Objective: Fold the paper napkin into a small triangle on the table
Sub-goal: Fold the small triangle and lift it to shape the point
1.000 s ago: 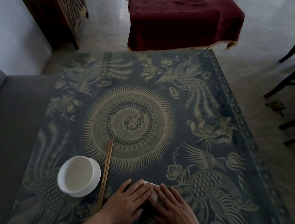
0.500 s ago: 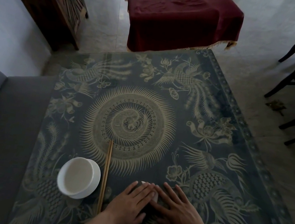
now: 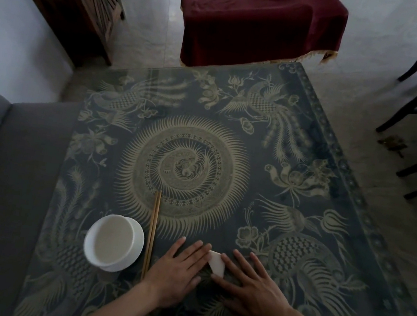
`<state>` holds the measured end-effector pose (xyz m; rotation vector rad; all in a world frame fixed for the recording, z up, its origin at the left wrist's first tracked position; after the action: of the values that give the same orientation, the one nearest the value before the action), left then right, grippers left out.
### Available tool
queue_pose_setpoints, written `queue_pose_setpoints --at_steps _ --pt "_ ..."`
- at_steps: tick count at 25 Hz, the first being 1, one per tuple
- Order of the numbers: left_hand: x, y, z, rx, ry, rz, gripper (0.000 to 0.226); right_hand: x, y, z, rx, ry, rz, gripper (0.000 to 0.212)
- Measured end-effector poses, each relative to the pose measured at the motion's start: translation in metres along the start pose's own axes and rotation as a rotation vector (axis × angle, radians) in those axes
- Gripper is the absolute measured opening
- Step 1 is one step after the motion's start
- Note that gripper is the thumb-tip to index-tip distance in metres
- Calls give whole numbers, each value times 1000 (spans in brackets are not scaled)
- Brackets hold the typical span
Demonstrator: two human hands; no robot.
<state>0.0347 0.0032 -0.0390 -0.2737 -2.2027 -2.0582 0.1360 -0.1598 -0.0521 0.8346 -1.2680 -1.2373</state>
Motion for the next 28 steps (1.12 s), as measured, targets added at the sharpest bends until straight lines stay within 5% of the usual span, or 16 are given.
queue_pose_setpoints --at_steps 8,15,28 --pt "2 -2 0 57 67 1 62 9 17 -2 36 68 -67 55" --pt "-2 -6 -18 67 10 47 70 -6 11 8 15 -34 -37 77" --pt "-2 4 -18 7 -70 73 64 8 26 -10 127 129 -13 57"
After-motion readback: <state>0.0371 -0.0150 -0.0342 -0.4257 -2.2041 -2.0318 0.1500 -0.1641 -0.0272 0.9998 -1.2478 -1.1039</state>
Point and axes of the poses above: each hand's wrist, its own x-axis away from the middle knuckle, its own y-axis out of the back of the hand, z = x × y, the point moved 6 cm from there along -x, towards the middle knuckle, and after that the axes turned 2 degrees about -z, right-handed, at the moved point
